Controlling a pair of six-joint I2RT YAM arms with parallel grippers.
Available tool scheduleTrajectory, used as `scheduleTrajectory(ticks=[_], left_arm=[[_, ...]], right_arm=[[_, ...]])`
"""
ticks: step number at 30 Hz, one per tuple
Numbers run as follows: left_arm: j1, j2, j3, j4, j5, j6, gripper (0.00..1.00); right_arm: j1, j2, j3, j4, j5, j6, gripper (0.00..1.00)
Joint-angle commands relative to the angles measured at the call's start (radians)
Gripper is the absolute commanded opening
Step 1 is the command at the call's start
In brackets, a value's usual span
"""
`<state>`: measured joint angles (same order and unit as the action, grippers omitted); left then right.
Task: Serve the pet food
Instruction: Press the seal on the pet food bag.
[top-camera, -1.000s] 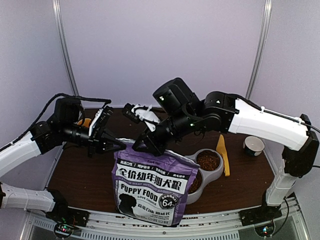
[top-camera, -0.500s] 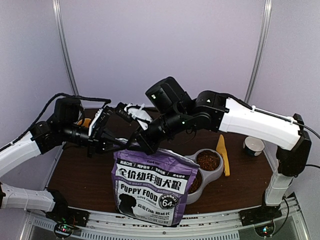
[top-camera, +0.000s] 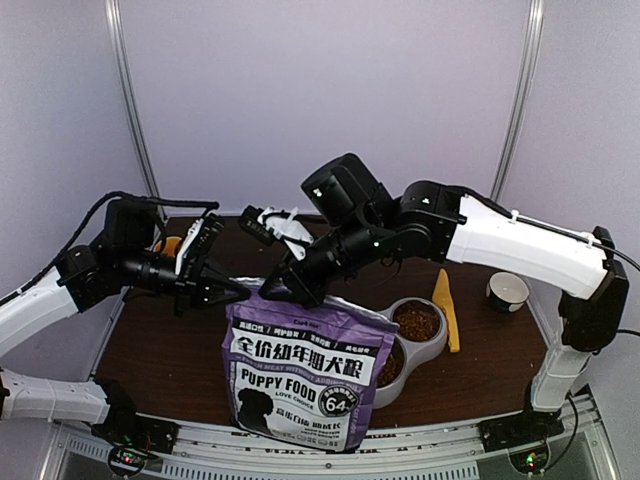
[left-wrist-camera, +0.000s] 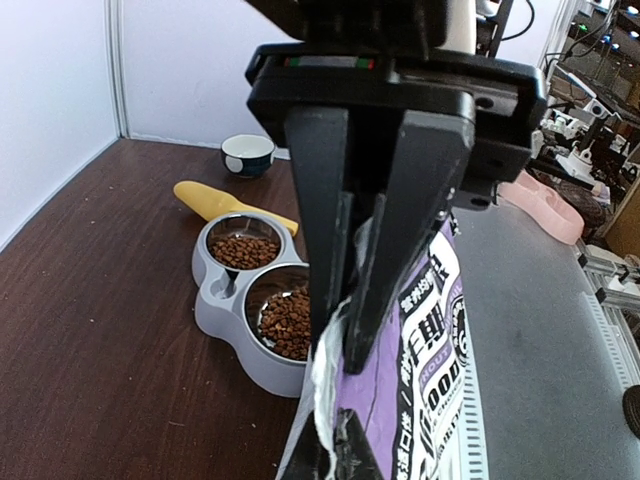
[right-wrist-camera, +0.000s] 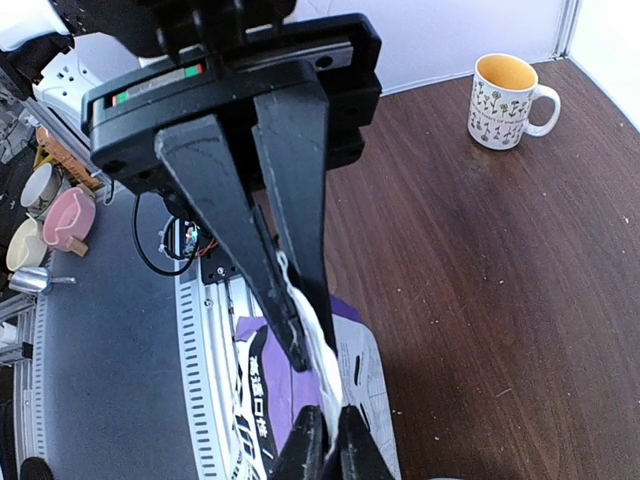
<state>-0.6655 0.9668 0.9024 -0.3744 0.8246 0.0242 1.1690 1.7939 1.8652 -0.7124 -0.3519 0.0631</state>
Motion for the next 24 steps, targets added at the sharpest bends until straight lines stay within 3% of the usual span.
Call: scheduleTrajectory(ticks=[1,12,14,24], left_arm=[[-0.002,-0.047,0.012,0.092,0.011,-0.001,0.0],[-0.002,-0.028,0.013,0.09,-0.022,0.0,0.0],[-0.002,-0.011,0.018,0.079,-0.016,0.004,0.13],[-0.012,0.037,0.034,0.057,0.015,0.012,0.42]], right_arm=[[-0.036,-0.075,-0.064,-0.115,0.06,-0.044,0.05],[-0.048,-0.128,-0.144,-0.038,-0.074,-0.024,0.0],[-0.048,-0.132,-0.147,-0.01,-0.091,-0.014,0.0],[-0.047,-0.126,-0.144,0.052,-0.146,0.01,0.0]])
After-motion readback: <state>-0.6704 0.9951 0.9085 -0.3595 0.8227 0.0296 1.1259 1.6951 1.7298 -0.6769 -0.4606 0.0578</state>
